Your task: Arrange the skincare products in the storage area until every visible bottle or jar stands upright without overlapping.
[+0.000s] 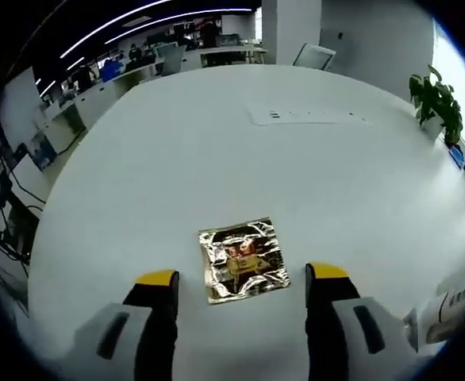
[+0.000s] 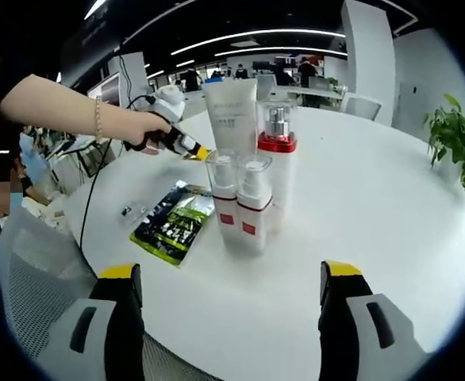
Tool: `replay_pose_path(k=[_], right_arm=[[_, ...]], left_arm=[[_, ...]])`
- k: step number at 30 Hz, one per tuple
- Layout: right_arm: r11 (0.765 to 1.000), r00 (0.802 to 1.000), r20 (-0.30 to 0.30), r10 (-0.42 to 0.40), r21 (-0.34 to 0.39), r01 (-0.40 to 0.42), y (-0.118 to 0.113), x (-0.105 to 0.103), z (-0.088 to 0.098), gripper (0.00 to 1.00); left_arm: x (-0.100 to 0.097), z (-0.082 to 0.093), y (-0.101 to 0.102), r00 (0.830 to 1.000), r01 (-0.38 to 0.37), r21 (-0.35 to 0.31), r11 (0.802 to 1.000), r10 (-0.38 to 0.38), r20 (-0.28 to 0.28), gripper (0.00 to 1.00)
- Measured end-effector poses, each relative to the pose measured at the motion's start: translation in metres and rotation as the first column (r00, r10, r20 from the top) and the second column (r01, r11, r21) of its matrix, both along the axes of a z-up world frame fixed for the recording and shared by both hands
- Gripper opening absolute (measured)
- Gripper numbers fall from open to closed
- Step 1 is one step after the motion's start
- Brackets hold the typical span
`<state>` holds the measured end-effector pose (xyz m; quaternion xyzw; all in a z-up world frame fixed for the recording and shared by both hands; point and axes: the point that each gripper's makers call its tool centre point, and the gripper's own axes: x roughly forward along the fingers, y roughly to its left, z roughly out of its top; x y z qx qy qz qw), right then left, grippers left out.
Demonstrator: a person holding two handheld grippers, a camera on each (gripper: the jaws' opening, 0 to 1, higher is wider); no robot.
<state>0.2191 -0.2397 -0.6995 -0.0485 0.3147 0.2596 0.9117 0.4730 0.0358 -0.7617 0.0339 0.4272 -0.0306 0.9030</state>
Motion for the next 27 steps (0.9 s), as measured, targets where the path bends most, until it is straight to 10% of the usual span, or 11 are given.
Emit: replay_pose_path(k=[6,9,27], right_arm=[[1.000,1.000,-0.002,0.007,-0.002,-0.007,0.002,-0.001,0.000,0.92],[1.000,1.000,-0.002,0.003,0.000,-0.003,0.001,0.000,0.000,0.91],[0.999,0.999,0.019,0.029,-0.019,-0.029,0.006,0.000,0.004,0.91]], left_arm=[[0.005,0.000,-0.004,1.000,0.006,0.003,1.000,-0.006,0.015,0.58],[0.009,0.004,-0.007,0.997,0.061,0.033,0.998,-0.063,0.050,0.37],[-0.006,0.012,-0.007,0.992,0.075,-0.019,0.997,-0.072,0.108,0.35]])
